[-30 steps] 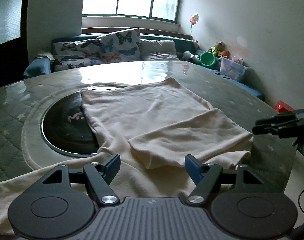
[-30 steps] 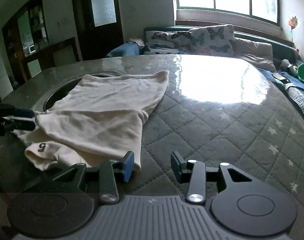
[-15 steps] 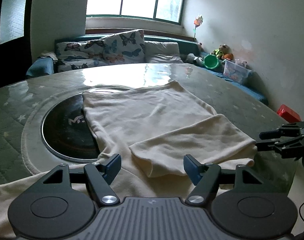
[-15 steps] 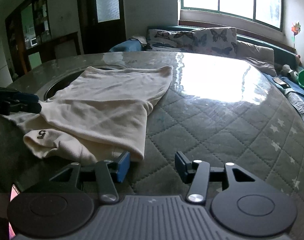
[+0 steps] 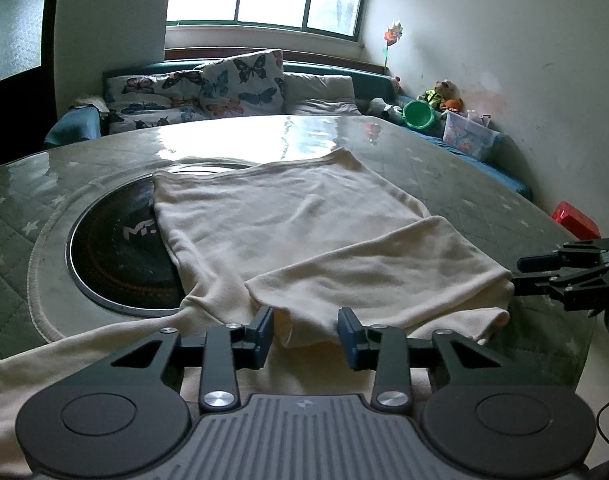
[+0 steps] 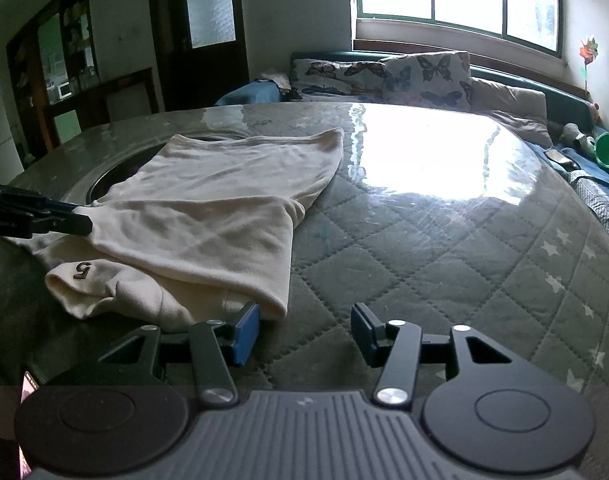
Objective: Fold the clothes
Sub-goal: 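Grasp the opposite side of the sweatshirt with the left gripper, then fold the held side over the body with the left gripper and release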
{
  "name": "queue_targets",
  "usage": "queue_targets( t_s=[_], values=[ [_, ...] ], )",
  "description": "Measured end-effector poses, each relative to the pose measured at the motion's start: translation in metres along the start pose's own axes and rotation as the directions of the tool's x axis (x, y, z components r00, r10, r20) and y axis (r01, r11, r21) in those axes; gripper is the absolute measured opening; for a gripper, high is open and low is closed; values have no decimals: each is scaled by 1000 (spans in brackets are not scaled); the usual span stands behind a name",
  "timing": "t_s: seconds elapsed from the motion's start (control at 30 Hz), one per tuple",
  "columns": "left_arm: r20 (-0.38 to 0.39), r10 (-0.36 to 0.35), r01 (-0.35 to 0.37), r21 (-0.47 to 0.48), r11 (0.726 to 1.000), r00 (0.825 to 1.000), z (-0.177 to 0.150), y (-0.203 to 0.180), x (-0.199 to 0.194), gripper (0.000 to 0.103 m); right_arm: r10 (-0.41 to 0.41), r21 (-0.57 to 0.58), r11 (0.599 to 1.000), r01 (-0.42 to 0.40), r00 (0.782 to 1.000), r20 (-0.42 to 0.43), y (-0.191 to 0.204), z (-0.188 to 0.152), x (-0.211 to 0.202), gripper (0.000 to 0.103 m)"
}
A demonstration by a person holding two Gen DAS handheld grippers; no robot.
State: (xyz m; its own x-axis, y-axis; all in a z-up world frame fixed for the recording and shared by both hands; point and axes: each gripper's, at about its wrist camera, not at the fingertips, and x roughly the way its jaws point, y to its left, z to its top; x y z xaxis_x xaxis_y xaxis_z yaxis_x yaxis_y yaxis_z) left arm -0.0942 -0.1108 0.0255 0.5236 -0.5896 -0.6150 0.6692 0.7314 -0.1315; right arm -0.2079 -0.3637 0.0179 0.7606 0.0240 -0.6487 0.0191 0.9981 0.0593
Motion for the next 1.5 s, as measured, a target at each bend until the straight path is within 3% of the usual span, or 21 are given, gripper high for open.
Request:
queue_targets(
  t_s=[0.23,0.43,0.53,0.8,0.9,0.93,0.97,1.07,1.27,1.5],
  values=[
    [0,7,-7,-4,1000,1000,1,1,-3,27,0,3,1000,0,1000,8,2,0,-1,52],
    [2,6,-6,-4,1000,1000,1,1,-7,33,11,4,1000,-11,1000,23,6,3,-3,52],
    [-15,2,-2,-2,1000,1000,-1,0,-4,42,11,19,1000,-12,1000,28,7,3,-7,52],
    [-35,-8,7,-14,1000,999,-5,-5,4,42,20,26,999,-21,999,45,12,2,-16,54],
    [-28,-5,5,-26,1000,1000,-4,-5,4,38,26,30,999,-28,998,52,14,4,-14,54],
    [-24,-5,4,-29,1000,1000,-4,-4,4,26,30,30,999,-32,998,52,15,4,-13,54],
    [-18,-2,2,-31,1000,1000,-3,-4,3,19,34,30,999,-36,998,52,16,5,-12,54],
    [8,12,-12,-27,1000,1000,4,-7,1,12,44,27,999,-45,998,49,21,5,-6,55],
    [112,7,-10,18,1000,994,46,-21,-12,11,43,29,999,-45,998,52,30,6,7,56],
    [230,-59,30,129,991,971,103,-54,-30,11,-29,-39,999,33,995,94,44,8,20,60]
  ],
)
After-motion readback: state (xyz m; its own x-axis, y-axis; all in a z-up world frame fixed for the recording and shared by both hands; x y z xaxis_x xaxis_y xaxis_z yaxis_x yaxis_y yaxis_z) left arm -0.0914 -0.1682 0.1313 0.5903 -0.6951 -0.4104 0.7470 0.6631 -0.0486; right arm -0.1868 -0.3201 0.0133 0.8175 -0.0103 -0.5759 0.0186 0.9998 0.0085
